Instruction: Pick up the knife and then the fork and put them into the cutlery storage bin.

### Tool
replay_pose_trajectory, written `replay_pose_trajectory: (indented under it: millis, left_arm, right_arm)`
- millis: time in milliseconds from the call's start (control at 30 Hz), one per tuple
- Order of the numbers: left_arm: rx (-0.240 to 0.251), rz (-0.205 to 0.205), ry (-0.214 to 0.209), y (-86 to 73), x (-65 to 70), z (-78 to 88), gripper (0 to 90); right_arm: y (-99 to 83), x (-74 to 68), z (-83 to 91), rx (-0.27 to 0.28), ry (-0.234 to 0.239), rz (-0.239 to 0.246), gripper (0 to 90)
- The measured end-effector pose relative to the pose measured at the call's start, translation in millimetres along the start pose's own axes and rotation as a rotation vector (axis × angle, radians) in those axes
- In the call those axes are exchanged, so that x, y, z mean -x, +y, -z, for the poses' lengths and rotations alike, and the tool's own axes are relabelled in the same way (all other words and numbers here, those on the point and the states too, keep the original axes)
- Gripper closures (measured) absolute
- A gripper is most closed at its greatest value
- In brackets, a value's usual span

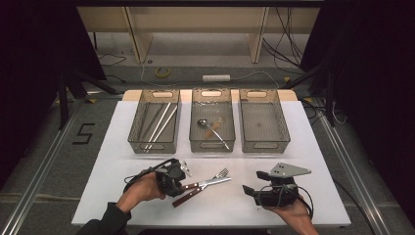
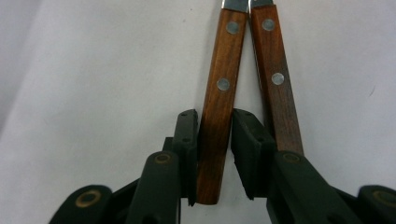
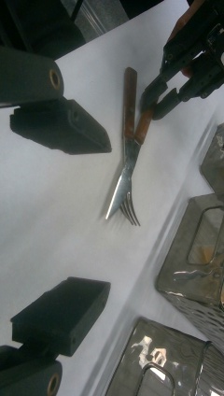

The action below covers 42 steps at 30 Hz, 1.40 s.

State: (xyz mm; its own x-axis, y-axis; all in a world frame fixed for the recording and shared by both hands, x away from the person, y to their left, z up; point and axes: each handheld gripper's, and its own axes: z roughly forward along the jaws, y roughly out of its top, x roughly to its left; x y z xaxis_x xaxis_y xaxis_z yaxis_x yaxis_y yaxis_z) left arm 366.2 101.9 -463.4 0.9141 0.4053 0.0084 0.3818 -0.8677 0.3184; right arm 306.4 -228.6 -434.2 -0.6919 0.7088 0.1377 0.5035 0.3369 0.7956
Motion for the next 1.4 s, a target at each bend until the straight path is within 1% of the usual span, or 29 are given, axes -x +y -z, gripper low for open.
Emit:
replay_pose_trajectory:
  millis: [100, 233, 333, 467, 533, 567, 667, 733, 800, 833, 1000, 1133, 1167, 1267, 1333, 1367, 1400]
  left_arm:
    - [0.004, -0.025, -0.008, -0.8, -0.2, 0.5, 74.1]
    - [0.017, -0.015, -0.011, -1.7, 0.1, 0.3, 75.0]
    - [0.019, -0.022, -0.01, -2.0, -0.2, 0.9, 75.0]
    - [0.039, -0.011, -0.023, -0.8, 0.9, 3.0, 75.1]
    - [0.057, -0.009, -0.03, 0.3, 1.1, 7.3, 75.1]
    - [0.065, 0.002, -0.036, 0.6, 1.5, 8.8, 75.1]
    - [0.087, 0.012, -0.053, 1.9, 2.9, 15.4, 75.1]
    - [0.092, 0.004, -0.069, 3.5, 5.0, 19.8, 75.1]
    - [0.101, 0.007, -0.091, 5.9, 8.2, 22.2, 75.1]
    - [0.101, 0.003, -0.094, 7.1, 10.2, 23.0, 75.1]
    - [0.097, -0.012, -0.13, 13.9, 20.5, 23.5, 75.0]
    - [0.095, -0.025, -0.158, 18.5, 28.0, 24.1, 75.1]
    - [0.095, -0.031, -0.158, 19.7, 29.4, 24.3, 75.0]
    - [0.092, -0.042, -0.17, 22.9, 33.8, 25.2, 75.1]
    - [0.096, -0.044, -0.176, 25.3, 36.1, 25.3, 75.1]
    - [0.097, -0.041, -0.176, 26.4, 37.2, 24.9, 75.1]
    - [0.086, -0.045, -0.185, 27.6, 37.6, 24.8, 75.1]
  right_arm:
    - [0.1, -0.3, -0.1, 0.001, 0.002, 0.001, 28.6]
    - [0.3, -0.5, -0.2, 0.0, 0.004, 0.001, 28.7]
    - [0.4, -0.8, -0.3, -0.001, 0.007, 0.006, 28.7]
    - [0.8, -1.5, 0.0, 0.003, 0.01, 0.008, 28.7]
    - [1.2, -2.4, 0.2, 0.007, 0.015, 0.01, 28.8]
    - [1.7, -3.3, 0.4, 0.008, 0.02, 0.016, 28.8]
    - [3.5, -7.1, 0.3, 0.02, 0.034, 0.03, 28.8]
    - [6.1, -12.0, 0.7, 0.032, 0.05, 0.052, 28.7]
    - [9.0, -17.9, 0.0, 0.042, 0.063, 0.077, 28.7]
    - [10.5, -20.6, -0.8, 0.045, 0.072, 0.089, 28.7]
    - [16.0, -36.5, -6.3, 0.043, 0.097, 0.161, 28.7]
    - [18.5, -48.1, -14.8, 0.017, 0.101, 0.228, 28.7]
    - [18.9, -50.6, -17.1, 0.009, 0.105, 0.241, 28.7]
    - [19.5, -57.3, -23.2, -0.013, 0.101, 0.297, 29.0]
    - [19.2, -61.5, -26.3, -0.027, 0.088, 0.337, 29.6]
    - [18.8, -63.7, -27.4, -0.035, 0.088, 0.346, 29.9]
    - [18.4, -65.6, -28.4, -0.039, 0.089, 0.358, 30.3]
